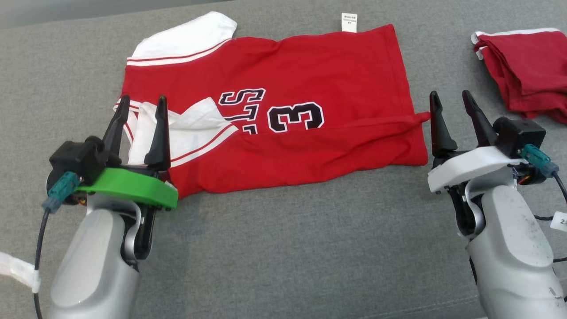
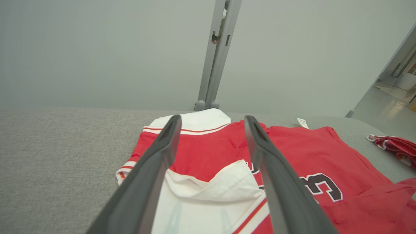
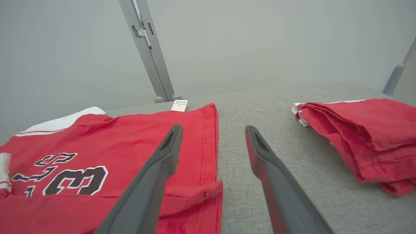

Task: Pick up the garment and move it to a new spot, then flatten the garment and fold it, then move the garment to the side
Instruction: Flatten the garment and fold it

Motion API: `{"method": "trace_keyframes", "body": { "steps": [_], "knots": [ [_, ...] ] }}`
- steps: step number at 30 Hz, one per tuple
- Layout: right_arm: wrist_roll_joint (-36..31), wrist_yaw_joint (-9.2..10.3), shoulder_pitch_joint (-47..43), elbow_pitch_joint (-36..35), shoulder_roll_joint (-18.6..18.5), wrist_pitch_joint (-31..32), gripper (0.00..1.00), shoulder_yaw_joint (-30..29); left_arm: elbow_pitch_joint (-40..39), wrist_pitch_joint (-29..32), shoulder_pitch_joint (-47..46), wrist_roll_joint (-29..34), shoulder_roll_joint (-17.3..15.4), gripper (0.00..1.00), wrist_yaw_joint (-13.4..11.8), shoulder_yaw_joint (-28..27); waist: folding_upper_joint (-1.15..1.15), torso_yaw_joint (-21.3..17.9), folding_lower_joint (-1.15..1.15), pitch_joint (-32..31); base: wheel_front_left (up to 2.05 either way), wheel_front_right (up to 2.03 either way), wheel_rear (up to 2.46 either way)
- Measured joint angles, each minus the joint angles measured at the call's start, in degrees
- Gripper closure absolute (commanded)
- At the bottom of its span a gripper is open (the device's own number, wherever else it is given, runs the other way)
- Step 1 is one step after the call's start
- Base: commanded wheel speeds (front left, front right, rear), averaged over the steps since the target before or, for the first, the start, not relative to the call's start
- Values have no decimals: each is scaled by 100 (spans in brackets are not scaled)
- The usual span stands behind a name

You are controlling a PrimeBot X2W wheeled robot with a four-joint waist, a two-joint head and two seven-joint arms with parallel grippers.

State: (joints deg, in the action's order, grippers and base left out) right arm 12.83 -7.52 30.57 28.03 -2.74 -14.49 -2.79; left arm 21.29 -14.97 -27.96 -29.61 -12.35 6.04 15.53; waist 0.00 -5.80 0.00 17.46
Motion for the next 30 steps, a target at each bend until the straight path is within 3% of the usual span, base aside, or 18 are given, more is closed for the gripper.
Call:
{"method": "trace_keyframes", "body": {
  "steps": [7, 14, 22, 30],
  "knots": [
    [-578, 0, -703, -564, -2, -15, 0, -172, -282, 12, 935, -204, 3, 0, -27, -235, 0, 71, 0, -220, 0, 0, 0],
    [-617, 0, -1415, -1073, -1, 313, 0, -88, -343, 989, 1707, -933, 35, 0, -169, -366, 0, 204, 0, -455, 0, 0, 0],
    [-549, 0, -1685, -1443, -1, 616, 0, 79, -350, 1925, 1867, -1462, 35, 0, -505, -513, 0, 161, 0, -430, 0, 0, 0],
    [-456, 0, -1692, -1417, -2, 870, 0, 118, -261, 1797, 1692, -1772, 93, 0, -486, -788, 0, -26, 0, -228, 0, 0, 0]
  ]
}}
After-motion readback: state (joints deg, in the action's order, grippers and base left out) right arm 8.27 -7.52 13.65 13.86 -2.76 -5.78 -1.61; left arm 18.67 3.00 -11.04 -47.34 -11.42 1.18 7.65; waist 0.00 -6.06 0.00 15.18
